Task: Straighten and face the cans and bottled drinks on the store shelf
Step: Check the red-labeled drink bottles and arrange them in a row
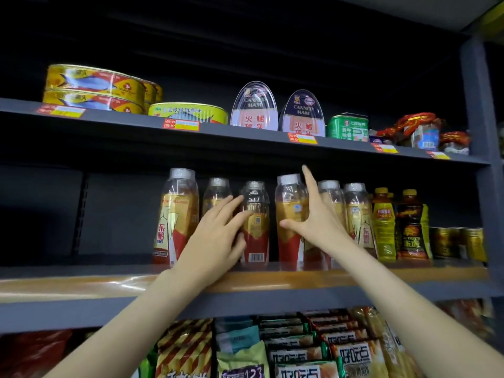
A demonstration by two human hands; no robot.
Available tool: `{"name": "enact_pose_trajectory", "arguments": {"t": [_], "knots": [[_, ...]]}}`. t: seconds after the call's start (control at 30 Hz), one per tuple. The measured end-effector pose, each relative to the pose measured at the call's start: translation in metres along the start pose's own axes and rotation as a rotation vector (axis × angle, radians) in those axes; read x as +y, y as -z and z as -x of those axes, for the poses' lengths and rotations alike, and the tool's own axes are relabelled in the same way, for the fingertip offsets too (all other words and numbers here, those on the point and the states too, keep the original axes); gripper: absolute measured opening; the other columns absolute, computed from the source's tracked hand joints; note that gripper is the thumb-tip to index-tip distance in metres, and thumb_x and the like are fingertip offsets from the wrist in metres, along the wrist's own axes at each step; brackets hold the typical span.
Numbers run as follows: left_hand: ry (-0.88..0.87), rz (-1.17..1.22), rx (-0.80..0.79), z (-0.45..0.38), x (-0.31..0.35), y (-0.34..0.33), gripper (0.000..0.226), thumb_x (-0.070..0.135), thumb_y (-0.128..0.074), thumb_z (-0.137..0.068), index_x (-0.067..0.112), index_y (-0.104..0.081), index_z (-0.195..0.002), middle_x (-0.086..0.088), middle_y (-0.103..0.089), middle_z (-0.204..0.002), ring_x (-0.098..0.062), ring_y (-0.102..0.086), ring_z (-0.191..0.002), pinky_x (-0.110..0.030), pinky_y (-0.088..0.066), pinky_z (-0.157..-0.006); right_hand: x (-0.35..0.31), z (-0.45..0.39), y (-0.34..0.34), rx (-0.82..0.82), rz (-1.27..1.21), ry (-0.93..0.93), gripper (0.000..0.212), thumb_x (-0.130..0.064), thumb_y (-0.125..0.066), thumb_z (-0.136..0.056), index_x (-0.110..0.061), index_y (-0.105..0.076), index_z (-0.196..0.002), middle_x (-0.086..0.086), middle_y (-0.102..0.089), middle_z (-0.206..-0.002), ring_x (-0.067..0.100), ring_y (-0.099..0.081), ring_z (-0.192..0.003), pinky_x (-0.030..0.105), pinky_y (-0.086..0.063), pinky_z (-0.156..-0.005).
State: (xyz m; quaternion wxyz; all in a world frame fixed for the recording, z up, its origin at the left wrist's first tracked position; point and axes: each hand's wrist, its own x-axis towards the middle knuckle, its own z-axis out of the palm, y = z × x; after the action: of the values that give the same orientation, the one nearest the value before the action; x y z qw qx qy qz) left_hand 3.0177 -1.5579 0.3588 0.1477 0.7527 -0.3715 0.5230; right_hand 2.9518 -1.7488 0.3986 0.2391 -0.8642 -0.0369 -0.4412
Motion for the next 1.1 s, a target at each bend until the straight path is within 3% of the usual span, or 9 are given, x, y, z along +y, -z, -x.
{"name": "enact_pose_trajectory", "arguments": {"t": [0.1, 0.27, 0.37, 0.43, 0.5, 0.6, 0.73, 0.9, 1.1], "knots": [[0.111, 0.007, -0.001, -0.005, -0.003, -0.005, 0.049, 0.034, -0.034, -0.089, 0.017, -0.05, -0.133, -0.008, -0.031, -0.15, -0.028, -0.02, -0.141, -0.035, -0.014, -0.112, 0.003, -0.005, -0.007, -0.031, 0.09, -0.075, 0.102, -0.034, -0.067, -0.086, -0.046, 0.014, -0.145, 0.024, -0.01, -0.153, 0.029, -0.059, -0.101, 0.022, -0.043, -0.066], [0.156, -0.034, -0.093, -0.006, -0.006, -0.016, 0.045, 0.033, -0.036, -0.097, 0.024, -0.037, -0.141, 0.0, -0.003, -0.158, -0.021, 0.007, -0.144, -0.032, -0.002, -0.115, 0.009, -0.015, -0.009, -0.081, 0.35, -0.053, 0.099, -0.049, -0.064, -0.084, -0.041, 0.013, -0.147, 0.024, -0.019, -0.15, 0.032, -0.06, -0.101, 0.031, -0.048, -0.072], [0.146, -0.029, -0.102, -0.002, -0.007, -0.02, 0.057, 0.042, -0.017, -0.092, 0.023, -0.046, -0.136, 0.0, -0.01, -0.157, -0.018, 0.001, -0.145, -0.029, 0.002, -0.113, 0.01, -0.02, 0.008, -0.097, 0.539, 0.051, 0.105, -0.047, -0.071, -0.078, -0.036, 0.005, -0.15, 0.017, -0.018, -0.151, 0.031, -0.049, -0.12, 0.031, -0.046, -0.079], [0.113, -0.043, -0.099, -0.002, -0.006, -0.02, 0.07, 0.045, -0.007, -0.084, 0.022, -0.052, -0.132, -0.002, -0.016, -0.156, -0.018, -0.003, -0.145, -0.029, 0.003, -0.112, 0.011, -0.025, 0.017, -0.171, 0.62, 0.175, 0.112, -0.042, -0.078, -0.073, -0.037, 0.004, -0.15, 0.006, 0.001, -0.155, 0.029, -0.022, -0.139, 0.038, -0.04, -0.101], [0.148, -0.017, -0.192, -0.003, -0.005, -0.02, 0.06, 0.045, -0.012, -0.091, 0.024, -0.048, -0.134, 0.0, -0.008, -0.157, -0.015, 0.004, -0.145, -0.03, -0.001, -0.115, 0.013, -0.03, 0.022, -0.323, 0.675, 0.217, 0.12, -0.039, -0.081, -0.068, -0.041, 0.008, -0.148, -0.005, 0.022, -0.155, 0.026, 0.001, -0.146, 0.042, -0.025, -0.113], [0.198, 0.015, -0.313, -0.006, -0.004, -0.017, 0.043, 0.038, -0.025, -0.1, 0.026, -0.047, -0.134, 0.003, -0.002, -0.158, -0.013, 0.013, -0.143, -0.035, -0.008, -0.115, 0.017, -0.04, 0.018, -0.352, 0.783, 0.236, 0.119, -0.043, -0.082, -0.065, -0.038, 0.001, -0.15, 0.0, 0.02, -0.156, 0.03, -0.001, -0.145, 0.042, -0.015, -0.116], [0.195, 0.016, -0.309, -0.004, -0.004, -0.017, 0.043, 0.036, -0.025, -0.1, 0.024, -0.053, -0.13, 0.004, -0.01, -0.157, -0.013, 0.011, -0.143, -0.036, -0.01, -0.116, 0.018, -0.05, -0.003, -0.285, 0.917, 0.26, 0.108, -0.043, -0.078, -0.069, -0.031, -0.009, -0.151, 0.015, 0.009, -0.157, 0.04, -0.003, -0.144, 0.043, -0.007, -0.117], [0.192, 0.009, -0.294, -0.003, -0.006, -0.023, 0.044, 0.035, -0.025, -0.1, 0.022, -0.059, -0.124, 0.002, -0.02, -0.155, -0.014, 0.009, -0.144, -0.036, -0.01, -0.118, 0.026, -0.069, -0.039, -0.259, 0.998, 0.214, 0.094, -0.021, -0.074, -0.079, -0.025, -0.013, -0.15, 0.022, 0.007, -0.156, 0.042, -0.013, -0.142, 0.043, -0.009, -0.117], [0.178, 0.0, -0.263, -0.003, -0.01, -0.026, 0.054, 0.037, -0.019, -0.097, 0.016, -0.068, -0.102, -0.003, -0.031, -0.151, -0.013, 0.004, -0.144, -0.037, -0.011, -0.117, 0.044, -0.089, -0.065, -0.251, 0.948, 0.112, 0.093, -0.008, -0.067, -0.083, -0.027, -0.007, -0.152, 0.019, 0.014, -0.156, 0.039, -0.001, -0.145, 0.044, -0.002, -0.117]]}}
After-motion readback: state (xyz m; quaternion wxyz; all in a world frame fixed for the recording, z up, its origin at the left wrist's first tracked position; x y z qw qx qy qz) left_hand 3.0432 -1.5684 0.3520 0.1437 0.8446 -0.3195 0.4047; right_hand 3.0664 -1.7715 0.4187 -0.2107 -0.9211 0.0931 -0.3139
